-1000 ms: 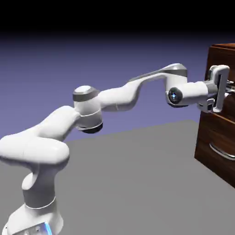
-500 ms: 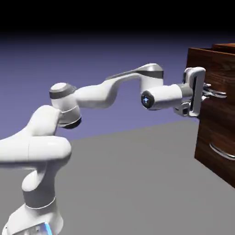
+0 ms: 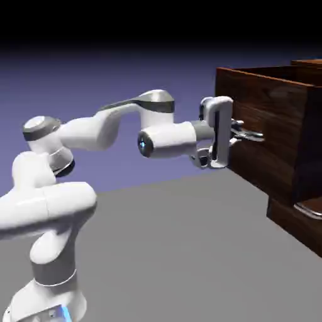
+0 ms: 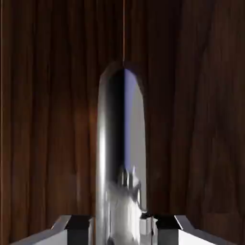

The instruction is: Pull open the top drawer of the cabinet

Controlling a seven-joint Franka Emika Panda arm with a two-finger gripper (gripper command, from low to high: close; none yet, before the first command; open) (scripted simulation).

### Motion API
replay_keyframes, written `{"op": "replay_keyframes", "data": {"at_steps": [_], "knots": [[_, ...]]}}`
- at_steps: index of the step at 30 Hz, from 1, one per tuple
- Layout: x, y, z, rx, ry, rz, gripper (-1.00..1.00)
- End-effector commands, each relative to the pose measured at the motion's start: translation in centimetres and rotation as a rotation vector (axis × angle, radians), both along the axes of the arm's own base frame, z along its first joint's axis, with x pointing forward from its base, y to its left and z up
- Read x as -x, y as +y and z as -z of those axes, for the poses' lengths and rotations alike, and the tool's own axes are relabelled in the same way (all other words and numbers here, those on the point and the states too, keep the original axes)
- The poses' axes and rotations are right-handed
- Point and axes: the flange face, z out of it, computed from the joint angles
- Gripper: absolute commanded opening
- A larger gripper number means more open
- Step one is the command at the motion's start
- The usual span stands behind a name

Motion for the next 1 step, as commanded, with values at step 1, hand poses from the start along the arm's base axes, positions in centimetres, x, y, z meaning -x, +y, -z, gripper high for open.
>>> {"op": "replay_keyframes", "data": {"at_steps": [1], "knots": [[1.25,0.05,-0.06,0.002,0.000,0.000,1.00]]}}
